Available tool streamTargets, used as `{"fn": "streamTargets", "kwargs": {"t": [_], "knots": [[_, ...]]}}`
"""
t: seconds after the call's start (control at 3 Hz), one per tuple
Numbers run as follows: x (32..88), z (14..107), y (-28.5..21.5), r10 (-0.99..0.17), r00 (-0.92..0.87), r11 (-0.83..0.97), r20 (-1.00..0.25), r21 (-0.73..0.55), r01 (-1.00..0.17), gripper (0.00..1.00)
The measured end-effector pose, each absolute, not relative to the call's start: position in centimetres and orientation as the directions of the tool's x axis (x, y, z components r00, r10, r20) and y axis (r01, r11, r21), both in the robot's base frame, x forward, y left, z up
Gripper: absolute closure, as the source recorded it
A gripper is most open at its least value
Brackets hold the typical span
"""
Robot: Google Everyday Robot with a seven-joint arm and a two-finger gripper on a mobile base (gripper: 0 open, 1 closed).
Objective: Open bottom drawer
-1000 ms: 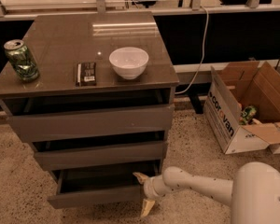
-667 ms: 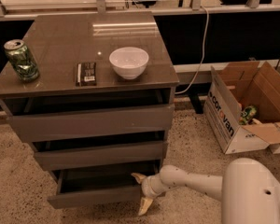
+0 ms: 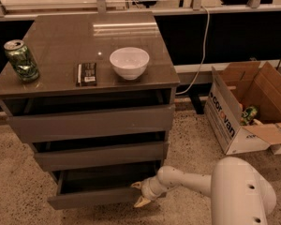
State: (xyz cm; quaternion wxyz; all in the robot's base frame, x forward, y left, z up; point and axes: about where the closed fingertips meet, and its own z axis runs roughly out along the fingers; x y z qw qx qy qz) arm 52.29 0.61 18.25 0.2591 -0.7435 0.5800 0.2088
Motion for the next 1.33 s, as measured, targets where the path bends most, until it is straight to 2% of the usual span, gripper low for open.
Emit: {"fn": "streamTargets", "kwargs": {"t": [0.67, 1.33], "knots": [[51.3, 18.5, -0.2, -0.751, 0.234, -0.199, -0.617, -0.126, -0.972, 0.48], [47.3, 20.1, 0.2, -0.7, 0.23, -0.241, -0.676, -0.079, -0.967, 0.49]]}}
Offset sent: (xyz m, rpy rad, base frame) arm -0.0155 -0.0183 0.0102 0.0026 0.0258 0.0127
